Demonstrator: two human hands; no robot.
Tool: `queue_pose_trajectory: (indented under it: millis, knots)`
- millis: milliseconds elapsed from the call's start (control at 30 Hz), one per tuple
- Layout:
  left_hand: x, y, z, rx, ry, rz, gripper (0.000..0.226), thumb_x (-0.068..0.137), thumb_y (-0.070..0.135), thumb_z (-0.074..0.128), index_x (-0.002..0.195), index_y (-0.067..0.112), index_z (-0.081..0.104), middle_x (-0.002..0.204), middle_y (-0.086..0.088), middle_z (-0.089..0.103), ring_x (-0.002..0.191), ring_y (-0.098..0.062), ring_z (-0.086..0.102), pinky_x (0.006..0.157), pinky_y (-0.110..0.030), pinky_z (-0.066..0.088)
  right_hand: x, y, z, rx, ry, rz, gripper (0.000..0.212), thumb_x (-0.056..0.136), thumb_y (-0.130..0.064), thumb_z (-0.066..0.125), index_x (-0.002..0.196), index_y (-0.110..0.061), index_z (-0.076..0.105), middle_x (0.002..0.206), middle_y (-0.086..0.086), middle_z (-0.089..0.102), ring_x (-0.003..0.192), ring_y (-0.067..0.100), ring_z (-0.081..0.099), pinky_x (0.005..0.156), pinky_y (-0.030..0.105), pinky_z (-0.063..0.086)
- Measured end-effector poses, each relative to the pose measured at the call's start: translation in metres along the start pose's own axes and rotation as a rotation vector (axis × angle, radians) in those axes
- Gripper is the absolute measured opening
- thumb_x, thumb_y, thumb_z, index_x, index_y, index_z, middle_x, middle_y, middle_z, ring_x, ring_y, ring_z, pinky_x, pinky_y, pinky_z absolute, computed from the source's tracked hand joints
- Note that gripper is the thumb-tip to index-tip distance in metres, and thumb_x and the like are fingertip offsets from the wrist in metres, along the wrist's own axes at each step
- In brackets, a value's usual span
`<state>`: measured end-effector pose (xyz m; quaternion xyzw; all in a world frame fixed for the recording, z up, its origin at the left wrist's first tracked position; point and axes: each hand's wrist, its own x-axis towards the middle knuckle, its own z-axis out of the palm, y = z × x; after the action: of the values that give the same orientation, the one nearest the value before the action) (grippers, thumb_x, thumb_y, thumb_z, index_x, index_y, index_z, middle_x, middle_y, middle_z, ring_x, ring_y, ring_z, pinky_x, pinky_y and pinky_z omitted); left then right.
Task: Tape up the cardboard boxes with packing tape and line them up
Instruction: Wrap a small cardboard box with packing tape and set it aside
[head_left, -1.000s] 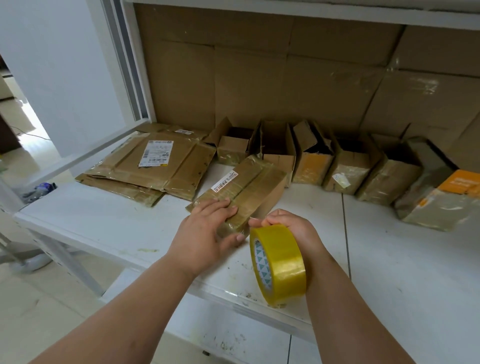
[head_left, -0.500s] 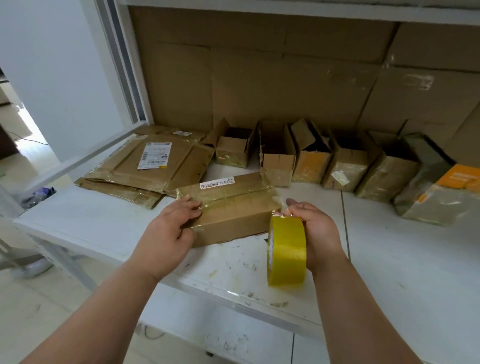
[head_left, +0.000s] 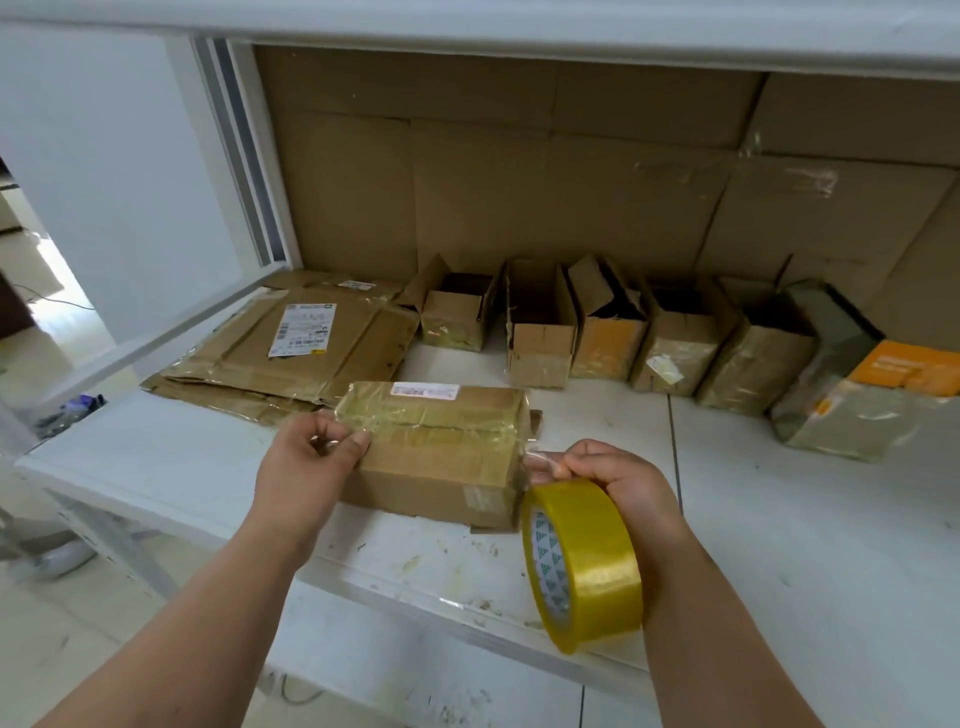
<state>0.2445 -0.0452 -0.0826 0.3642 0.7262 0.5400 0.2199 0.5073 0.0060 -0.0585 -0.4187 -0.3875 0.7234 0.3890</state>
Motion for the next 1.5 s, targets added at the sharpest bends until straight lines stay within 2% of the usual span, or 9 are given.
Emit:
queue_pose_trajectory:
  millis: [267,367,467,600,767,967,1133,1300,1500]
  knots:
    - [-0.002,0.017,0.018,0.131,-0.189,0.1,0.018,0.096,0.012,0.06,0.101,0.028,0.059,0.107,0.017,0.064,0.094,-0.003,0.06,0.073,-0.019,0.043,-0.007,-0.01,-0.028,-0.072,0.077,-0.046,0.024,0.079,0.004,0.057,0.058,-0.006,0.061,0.083,0.017,0.066,0.078,0.031,0.058,0.082,0.043,0.044]
    - [0.002,0.024,0.026,0.238,-0.258,0.105,0.023,0.099,0.017,0.056,0.115,0.031,0.063,0.12,0.01,0.064,0.115,-0.018,0.058,0.093,-0.034,0.045,-0.014,-0.012,-0.033,-0.008,0.082,-0.056,0.021,0.081,0.007,0.055,0.063,-0.002,0.059,0.103,0.01,0.073,0.082,0.03,0.064,0.077,0.039,0.05]
    - [-0.007,0.036,0.034,0.659,-0.271,0.164,0.042,0.095,0.054,0.049,0.133,0.037,0.057,0.154,0.013,0.033,0.142,-0.027,0.025,0.114,-0.046,0.025,-0.014,-0.012,-0.035,0.1,0.097,-0.088,0.015,0.085,0.009,0.052,0.075,0.003,0.062,0.112,0.006,0.068,0.084,0.022,0.07,0.062,0.03,0.053]
    - [-0.053,0.07,0.05,0.864,-0.312,0.387,0.094,0.066,0.092,0.016,0.142,0.043,0.042,0.15,0.008,0.026,0.134,-0.022,0.023,0.109,-0.045,0.025,-0.017,-0.014,-0.033,0.149,-0.054,-0.109,0.015,0.072,0.004,0.058,0.058,-0.001,0.06,0.127,0.007,0.062,0.087,0.029,0.068,0.07,0.035,0.052]
    - [-0.08,0.075,0.069,1.006,-0.477,0.459,0.094,0.069,0.09,0.023,0.15,0.043,0.026,0.152,0.015,0.03,0.134,-0.018,0.027,0.112,-0.042,0.025,-0.019,-0.009,-0.039,0.081,-0.07,-0.054,0.018,0.085,0.007,0.05,0.068,0.002,0.054,0.104,0.025,0.059,0.078,0.032,0.067,0.076,0.04,0.053]
    - [-0.067,0.079,0.061,1.061,-0.52,0.479,0.075,0.081,0.065,0.05,0.149,0.039,0.035,0.156,0.016,0.033,0.14,-0.016,0.032,0.115,-0.036,0.029,-0.022,-0.009,-0.048,0.034,-0.059,-0.031,0.019,0.085,0.006,0.05,0.067,0.003,0.054,0.115,0.021,0.069,0.096,0.033,0.069,0.079,0.038,0.052]
    - [-0.063,0.076,0.053,1.021,-0.619,0.445,0.087,0.07,0.058,0.031,0.153,0.034,0.028,0.163,0.013,0.02,0.15,-0.01,0.015,0.121,-0.033,0.018,-0.034,-0.018,-0.062,0.058,0.02,-0.053,0.023,0.088,0.001,0.052,0.066,-0.002,0.058,0.109,0.01,0.074,0.088,0.03,0.074,0.08,0.04,0.054]
    - [-0.069,0.064,0.058,0.961,-0.568,0.429,0.102,0.065,0.09,0.014,0.152,0.039,0.027,0.161,0.021,0.017,0.151,-0.004,0.006,0.123,-0.042,0.012,-0.03,-0.013,-0.054,0.101,-0.058,-0.024,0.007,0.072,-0.003,0.06,0.072,0.002,0.055,0.109,0.017,0.071,0.08,0.028,0.07,0.078,0.04,0.052]
    - [-0.059,0.051,0.053,0.902,-0.561,0.49,0.072,0.093,0.048,0.059,0.154,0.031,0.026,0.161,0.018,0.018,0.151,-0.005,0.005,0.123,-0.029,0.011,-0.03,-0.012,-0.047,0.05,-0.069,-0.008,0.004,0.071,-0.001,0.059,0.067,0.001,0.058,0.108,0.018,0.072,0.076,0.026,0.07,0.069,0.035,0.054]
